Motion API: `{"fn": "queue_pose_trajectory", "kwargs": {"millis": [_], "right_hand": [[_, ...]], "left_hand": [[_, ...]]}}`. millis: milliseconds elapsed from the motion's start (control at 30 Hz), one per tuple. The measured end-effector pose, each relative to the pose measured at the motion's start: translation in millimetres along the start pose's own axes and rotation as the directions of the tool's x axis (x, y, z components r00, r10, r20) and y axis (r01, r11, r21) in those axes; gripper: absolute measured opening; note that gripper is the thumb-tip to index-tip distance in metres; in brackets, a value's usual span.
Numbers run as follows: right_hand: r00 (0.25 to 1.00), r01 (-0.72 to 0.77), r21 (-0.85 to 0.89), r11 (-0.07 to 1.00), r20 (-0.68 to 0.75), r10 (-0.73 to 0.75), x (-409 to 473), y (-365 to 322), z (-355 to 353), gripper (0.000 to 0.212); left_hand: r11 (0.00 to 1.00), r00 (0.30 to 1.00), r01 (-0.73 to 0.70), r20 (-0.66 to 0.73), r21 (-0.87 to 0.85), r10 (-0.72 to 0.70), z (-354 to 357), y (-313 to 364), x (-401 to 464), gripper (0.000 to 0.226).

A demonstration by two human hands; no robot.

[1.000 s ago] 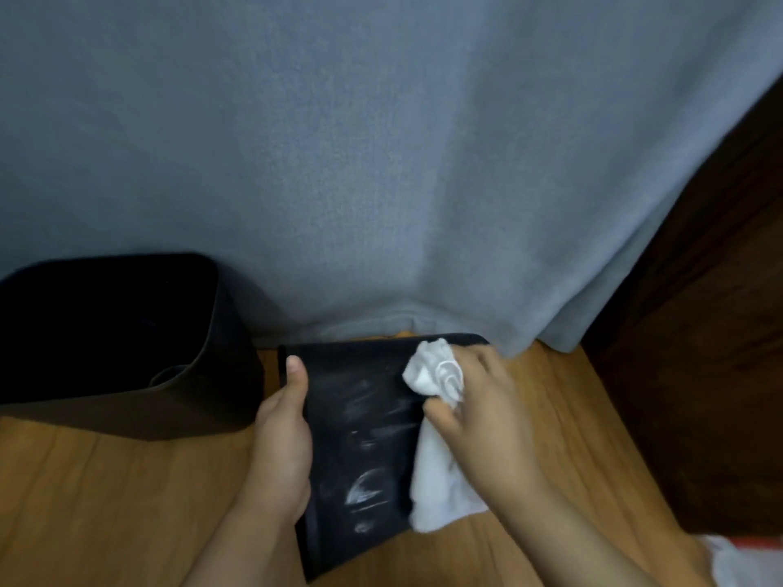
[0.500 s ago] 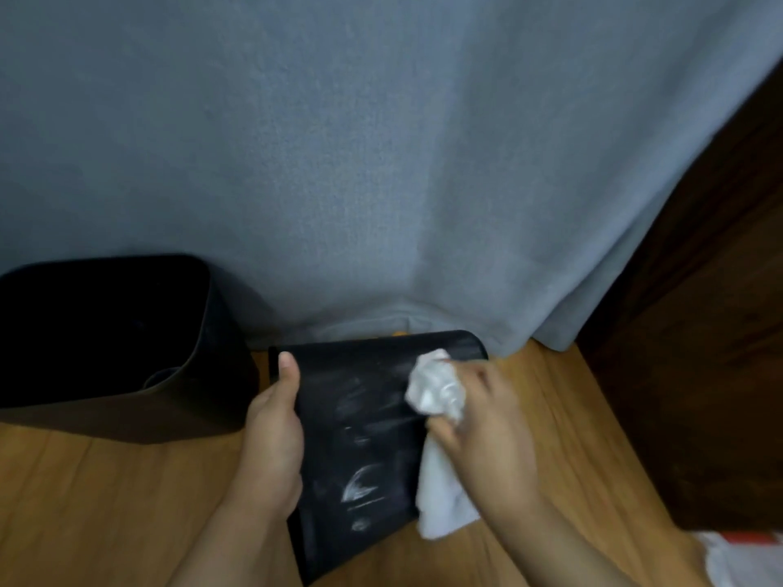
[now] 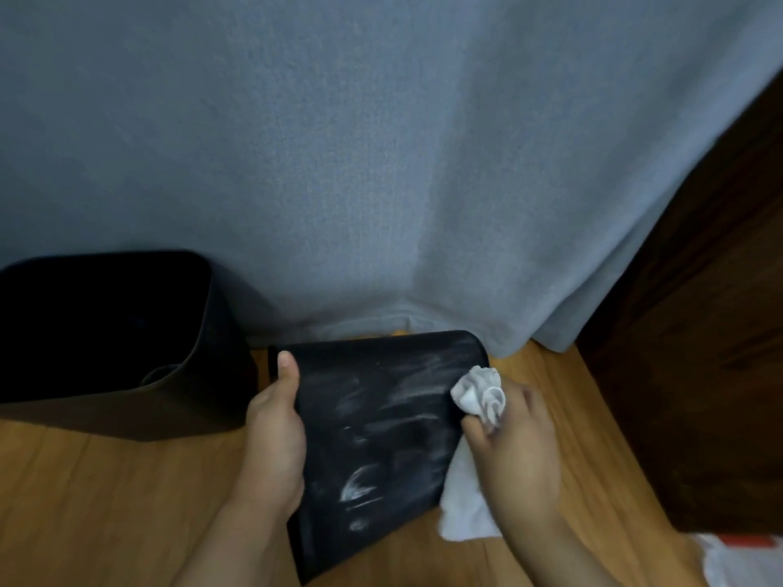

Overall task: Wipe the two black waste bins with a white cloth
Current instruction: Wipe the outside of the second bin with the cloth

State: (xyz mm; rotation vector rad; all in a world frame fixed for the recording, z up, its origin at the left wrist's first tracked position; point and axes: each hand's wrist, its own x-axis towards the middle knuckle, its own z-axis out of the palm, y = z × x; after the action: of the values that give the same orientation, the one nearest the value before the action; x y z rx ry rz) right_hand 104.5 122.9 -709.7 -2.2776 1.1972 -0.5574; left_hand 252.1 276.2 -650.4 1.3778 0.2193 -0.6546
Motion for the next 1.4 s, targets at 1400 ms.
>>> {"fn": "queue_pose_trajectory", "kwargs": {"millis": [1400], "right_hand": [[0.960, 0.234, 0.086, 0.968, 0.139, -0.245, -6.6, -29.9, 3.1, 0.045]], "left_hand": [[0.998, 0.998, 0.047, -0.045, -0.042, -0.049, -4.9, -0.4, 6.4, 0.056]]}}
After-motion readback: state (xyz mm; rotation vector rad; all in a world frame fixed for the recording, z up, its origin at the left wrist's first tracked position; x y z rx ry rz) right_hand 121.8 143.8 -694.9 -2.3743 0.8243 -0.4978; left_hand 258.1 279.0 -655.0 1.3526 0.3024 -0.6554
